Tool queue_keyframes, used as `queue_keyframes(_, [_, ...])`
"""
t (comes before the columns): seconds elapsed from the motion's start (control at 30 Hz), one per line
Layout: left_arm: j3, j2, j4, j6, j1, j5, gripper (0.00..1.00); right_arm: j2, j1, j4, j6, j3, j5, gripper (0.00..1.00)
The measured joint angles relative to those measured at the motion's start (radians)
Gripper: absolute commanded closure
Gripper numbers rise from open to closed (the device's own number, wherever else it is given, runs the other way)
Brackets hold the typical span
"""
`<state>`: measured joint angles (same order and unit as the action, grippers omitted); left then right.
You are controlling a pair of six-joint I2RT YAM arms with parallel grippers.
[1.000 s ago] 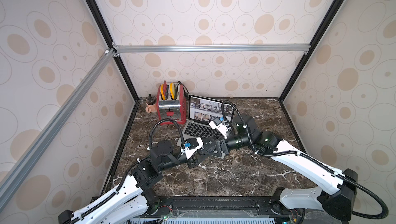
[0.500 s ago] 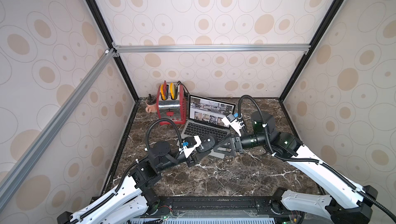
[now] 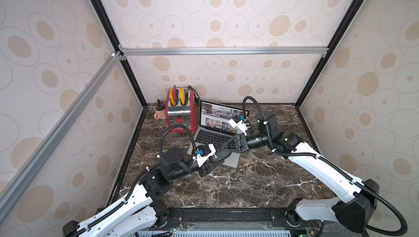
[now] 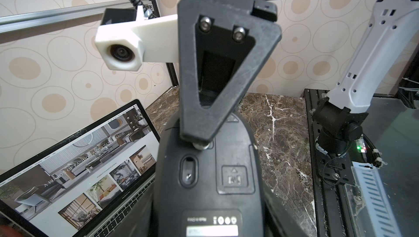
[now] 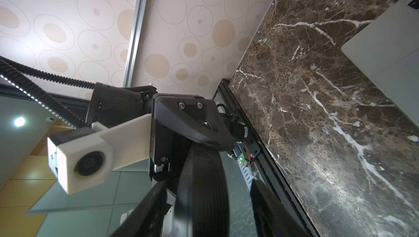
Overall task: Insert the wireless mouse receiver into the laptop
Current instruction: Close the lid on the mouse, then place the mouse at the center of the board.
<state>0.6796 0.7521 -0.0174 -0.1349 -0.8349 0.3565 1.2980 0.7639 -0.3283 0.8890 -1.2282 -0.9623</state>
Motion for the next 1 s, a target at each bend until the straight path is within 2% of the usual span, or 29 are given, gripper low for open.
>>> queue_keyframes(0.2, [0.000, -0.002, 0.000, -0.001, 0.000, 0.001, 1.00, 0.000, 0.017, 0.060, 0.034, 0.021, -0.015, 0.52])
queue_keyframes(0.3, [0.002, -0.002, -0.001, -0.001, 0.000, 0.003, 1.00, 0.002, 0.023, 0.067, 0.040, 0.029, -0.016, 0.64])
queue_keyframes(0.4, [0.006, -0.002, 0.001, -0.008, 0.000, 0.003, 1.00, 0.008, 0.023, 0.067, 0.053, 0.033, -0.012, 0.82])
queue_keyframes(0.5, [0.006, -0.002, 0.003, -0.011, 0.000, 0.001, 1.00, 0.008, 0.023, 0.065, 0.053, 0.034, -0.008, 0.90])
queue_keyframes(0.53, [0.006, -0.002, 0.004, -0.011, 0.000, 0.000, 0.82, 0.008, 0.023, 0.062, 0.051, 0.033, -0.005, 0.92])
queue_keyframes(0.57, [0.006, -0.002, 0.005, -0.011, 0.000, -0.002, 0.56, 0.008, 0.023, 0.056, 0.047, 0.032, -0.002, 0.94])
queue_keyframes(0.6, [0.006, -0.001, 0.010, -0.011, 0.000, -0.005, 0.22, 0.008, 0.024, 0.045, 0.039, 0.031, 0.004, 0.96])
queue_keyframes(0.63, [0.006, 0.000, 0.015, -0.011, 0.000, -0.014, 0.02, 0.008, 0.026, 0.027, 0.026, 0.027, 0.016, 0.97])
queue_keyframes(0.73, [0.007, -0.005, 0.027, 0.014, -0.001, -0.074, 0.01, -0.004, 0.025, -0.077, -0.025, 0.016, 0.092, 1.00])
queue_keyframes(0.8, [0.008, -0.015, 0.060, 0.035, -0.001, -0.122, 0.01, -0.025, 0.006, -0.189, -0.086, 0.003, 0.196, 1.00])
queue_keyframes(0.87, [0.010, -0.031, 0.098, 0.056, -0.001, -0.177, 0.01, -0.060, -0.015, -0.321, -0.151, -0.005, 0.356, 1.00])
queue_keyframes(1.0, [0.011, -0.059, 0.176, 0.101, -0.001, -0.279, 0.01, -0.098, -0.023, -0.581, -0.243, -0.020, 0.777, 1.00])
